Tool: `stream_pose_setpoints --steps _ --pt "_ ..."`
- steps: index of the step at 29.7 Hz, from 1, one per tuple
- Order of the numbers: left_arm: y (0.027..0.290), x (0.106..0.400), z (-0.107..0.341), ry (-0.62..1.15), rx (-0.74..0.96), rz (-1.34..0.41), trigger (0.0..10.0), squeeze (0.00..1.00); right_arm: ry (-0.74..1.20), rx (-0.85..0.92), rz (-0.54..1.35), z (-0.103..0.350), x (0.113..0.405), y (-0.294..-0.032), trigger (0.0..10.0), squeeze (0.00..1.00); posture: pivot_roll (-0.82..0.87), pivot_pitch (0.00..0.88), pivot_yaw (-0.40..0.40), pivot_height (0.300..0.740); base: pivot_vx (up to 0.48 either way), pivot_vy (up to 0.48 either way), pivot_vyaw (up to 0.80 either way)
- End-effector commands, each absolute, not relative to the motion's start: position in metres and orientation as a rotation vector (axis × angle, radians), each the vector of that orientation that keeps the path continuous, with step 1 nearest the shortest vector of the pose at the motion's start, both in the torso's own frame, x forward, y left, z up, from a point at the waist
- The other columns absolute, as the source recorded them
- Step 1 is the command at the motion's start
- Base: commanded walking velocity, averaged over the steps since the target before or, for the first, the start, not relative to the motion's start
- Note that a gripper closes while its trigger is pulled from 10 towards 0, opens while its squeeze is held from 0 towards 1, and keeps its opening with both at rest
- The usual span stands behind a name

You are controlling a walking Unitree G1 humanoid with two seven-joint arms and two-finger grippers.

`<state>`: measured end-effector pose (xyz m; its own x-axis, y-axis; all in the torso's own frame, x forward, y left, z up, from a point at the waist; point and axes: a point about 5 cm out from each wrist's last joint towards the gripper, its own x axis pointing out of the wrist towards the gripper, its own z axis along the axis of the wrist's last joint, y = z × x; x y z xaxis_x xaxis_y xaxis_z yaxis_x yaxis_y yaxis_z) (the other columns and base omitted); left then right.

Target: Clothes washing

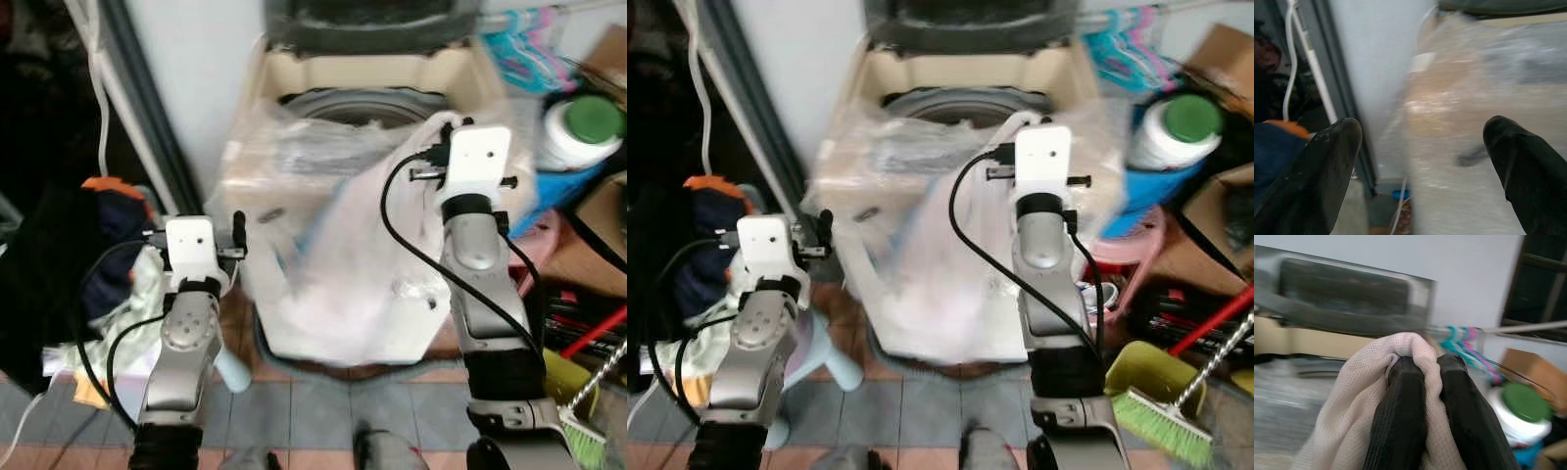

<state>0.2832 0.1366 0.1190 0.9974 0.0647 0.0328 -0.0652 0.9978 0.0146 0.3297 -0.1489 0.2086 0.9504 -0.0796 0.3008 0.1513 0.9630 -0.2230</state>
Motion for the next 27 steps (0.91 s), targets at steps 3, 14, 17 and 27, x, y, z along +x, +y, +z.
stream_pose_setpoints --steps 3,14,17,27 --pt "0.137 0.289 0.138 -0.091 0.018 0.059 10.0 0.00 -0.377 -0.230 -0.066 0.231 0.332 -0.140 10.0 0.00 -0.05 0.081 0.092 0.740 0.000 0.000 0.00" --pt "0.156 0.270 0.117 -0.006 0.030 0.129 10.0 0.00 -0.336 -0.238 0.071 0.215 0.320 -0.129 10.0 0.00 -0.05 0.074 0.084 0.740 0.000 0.000 0.00" --pt "0.159 0.267 0.115 0.005 0.031 0.130 10.0 0.00 -0.302 -0.240 0.082 0.204 0.315 -0.133 10.0 0.00 -0.05 0.071 0.081 0.740 0.000 0.000 0.00" --pt "0.162 0.262 0.110 0.036 0.025 0.139 10.0 0.00 -0.294 -0.240 0.167 0.195 0.306 -0.127 10.0 0.00 -0.05 0.054 0.089 0.740 0.288 0.322 0.00"
